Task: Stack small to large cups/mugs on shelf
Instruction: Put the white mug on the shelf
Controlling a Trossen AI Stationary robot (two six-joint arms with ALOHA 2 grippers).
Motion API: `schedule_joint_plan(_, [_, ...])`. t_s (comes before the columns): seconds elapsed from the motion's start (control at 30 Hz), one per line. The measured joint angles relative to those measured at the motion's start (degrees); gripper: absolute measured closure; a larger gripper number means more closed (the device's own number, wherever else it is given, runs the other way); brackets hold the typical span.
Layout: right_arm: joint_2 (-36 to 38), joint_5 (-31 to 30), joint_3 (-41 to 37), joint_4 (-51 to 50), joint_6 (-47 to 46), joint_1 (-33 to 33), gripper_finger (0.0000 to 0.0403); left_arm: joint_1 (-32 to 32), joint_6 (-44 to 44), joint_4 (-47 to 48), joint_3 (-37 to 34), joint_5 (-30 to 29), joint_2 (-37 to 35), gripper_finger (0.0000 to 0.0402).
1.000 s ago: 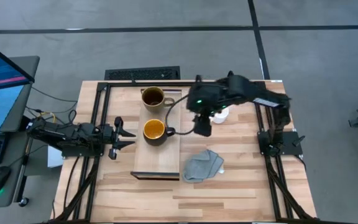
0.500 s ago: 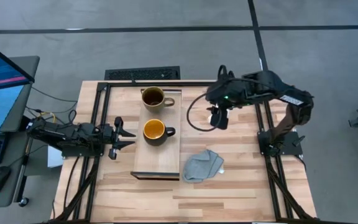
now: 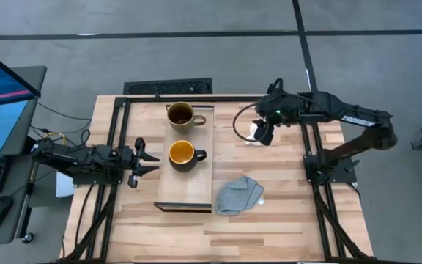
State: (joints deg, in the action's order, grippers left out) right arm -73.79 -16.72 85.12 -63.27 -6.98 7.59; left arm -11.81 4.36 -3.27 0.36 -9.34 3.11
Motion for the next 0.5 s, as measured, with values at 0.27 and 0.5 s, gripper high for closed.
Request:
schedule_joint_plan(0.27, [6.8,0.1,-18.6,17.8,-2.1,5.8,0.0202,0.0,-0.3,0.0,0.0,0.0,0.0,0.0282])
schedule_joint_plan(0.5, [4.3,0.4,-26.3,25.9,-3.7,10.0,0.0202,0.0,-1.7,0.0,0.0,0.0,0.0,0.0282])
